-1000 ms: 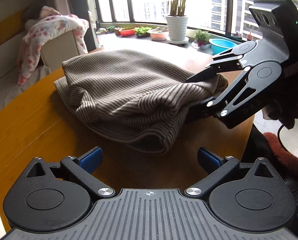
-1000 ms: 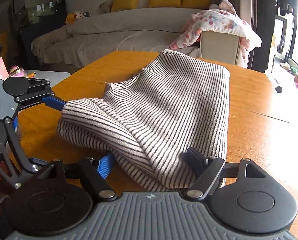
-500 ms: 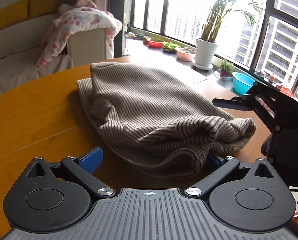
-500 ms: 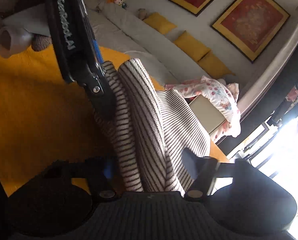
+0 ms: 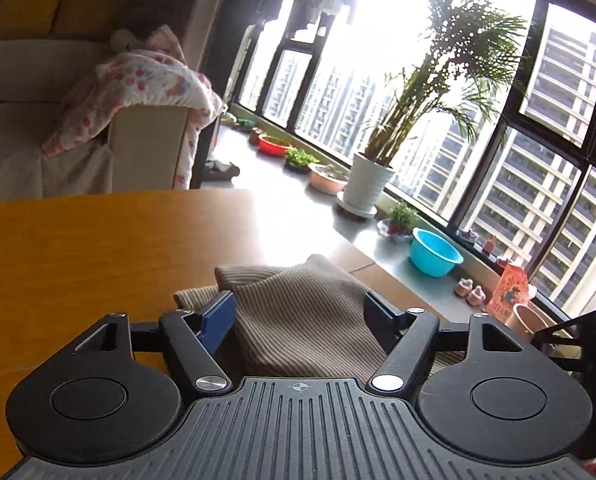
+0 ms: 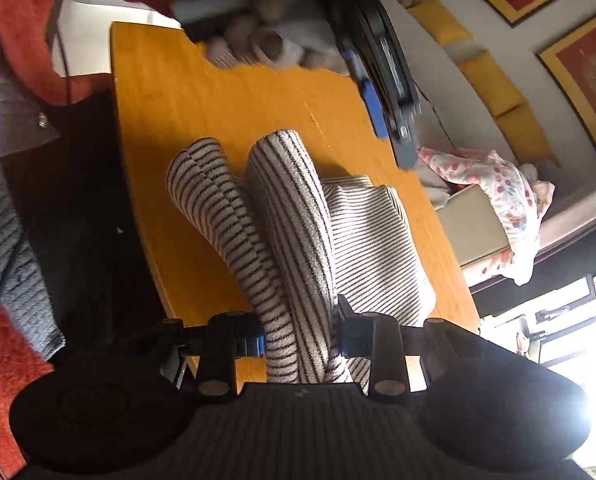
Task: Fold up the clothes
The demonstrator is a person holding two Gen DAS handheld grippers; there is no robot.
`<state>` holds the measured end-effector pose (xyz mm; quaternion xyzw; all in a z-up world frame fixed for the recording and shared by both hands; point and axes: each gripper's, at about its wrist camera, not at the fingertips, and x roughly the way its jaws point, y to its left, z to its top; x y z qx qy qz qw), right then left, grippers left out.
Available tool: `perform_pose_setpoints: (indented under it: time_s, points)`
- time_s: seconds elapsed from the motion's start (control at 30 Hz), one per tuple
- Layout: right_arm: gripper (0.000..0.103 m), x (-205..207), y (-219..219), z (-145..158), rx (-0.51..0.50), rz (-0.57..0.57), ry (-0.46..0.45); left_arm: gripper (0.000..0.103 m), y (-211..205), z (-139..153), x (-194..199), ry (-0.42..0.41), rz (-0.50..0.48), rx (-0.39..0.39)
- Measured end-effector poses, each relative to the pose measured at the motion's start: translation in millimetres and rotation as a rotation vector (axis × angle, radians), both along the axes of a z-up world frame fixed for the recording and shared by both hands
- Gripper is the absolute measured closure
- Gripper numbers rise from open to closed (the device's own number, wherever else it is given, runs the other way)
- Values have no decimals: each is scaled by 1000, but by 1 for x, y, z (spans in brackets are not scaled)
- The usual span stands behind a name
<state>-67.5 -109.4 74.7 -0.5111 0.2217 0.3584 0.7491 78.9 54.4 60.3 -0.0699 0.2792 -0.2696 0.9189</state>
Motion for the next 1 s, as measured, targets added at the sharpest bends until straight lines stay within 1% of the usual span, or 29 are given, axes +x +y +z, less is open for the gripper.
perform_pose_setpoints:
  time_s: [0.03,0.07,0.1,0.13,0.17,0.23,0.3,0.4,0.43,0.5,0.53,0.57,0.6,0.63,0.67,0.7,0.73,0.77,0.83,0.87,0.93,1.0]
  points:
    - [73,-2,1,8,-18,21,-4,49,-6,-5,13,9,-13,17]
    - [73,-3,2,15,-38,40,-16,53,-12,-10,26,22,-26,29]
    - [73,-2,4,23,-59,60,-28,60,-16,-17,38,47,-44,36]
    - [73,3,6,33,-81,81,-35,63,-18,-25,49,77,-63,41]
    - [73,10,7,40,-90,95,-31,63,-21,-33,60,107,-82,46]
    - [72,30,10,54,-95,116,-2,63,-24,-50,71,147,-116,83]
    - [70,57,14,59,-89,148,36,63,-18,-59,74,152,-144,71]
    - [64,106,26,52,-71,193,89,62,-6,-62,79,184,-162,16]
    - [62,119,30,46,-58,203,103,64,-3,-63,80,187,-167,3]
    - [60,140,35,28,-28,217,149,66,8,-64,83,203,-158,-34]
    - [59,150,34,18,-20,213,168,71,14,-64,84,211,-152,-53]
    - [58,159,33,9,-14,209,186,71,23,-63,85,219,-125,-54]
    - [57,166,32,2,-12,204,194,70,34,-61,85,226,-90,-48]
    - [54,173,30,-5,-8,199,202,64,45,-59,85,229,-62,-59]
    - [53,181,27,-11,9,191,209,61,56,-57,83,231,-36,-75]
    - [49,186,23,-14,41,178,219,55,67,-55,82,233,-11,-91]
    - [43,191,19,-14,80,155,234,50,74,-51,79,232,4,-107]
    - [37,193,17,-13,107,134,243,47,80,-48,77,230,16,-122]
    - [30,193,13,-12,153,92,239,41,85,-40,69,224,4,-160]
    - [29,192,10,-12,174,70,240,38,83,-36,65,221,-11,-175]
    - [26,189,4,-10,217,21,236,23,76,-32,60,216,-52,-189]
    - [22,185,-3,-4,265,-36,221,19,66,-30,56,211,-89,-198]
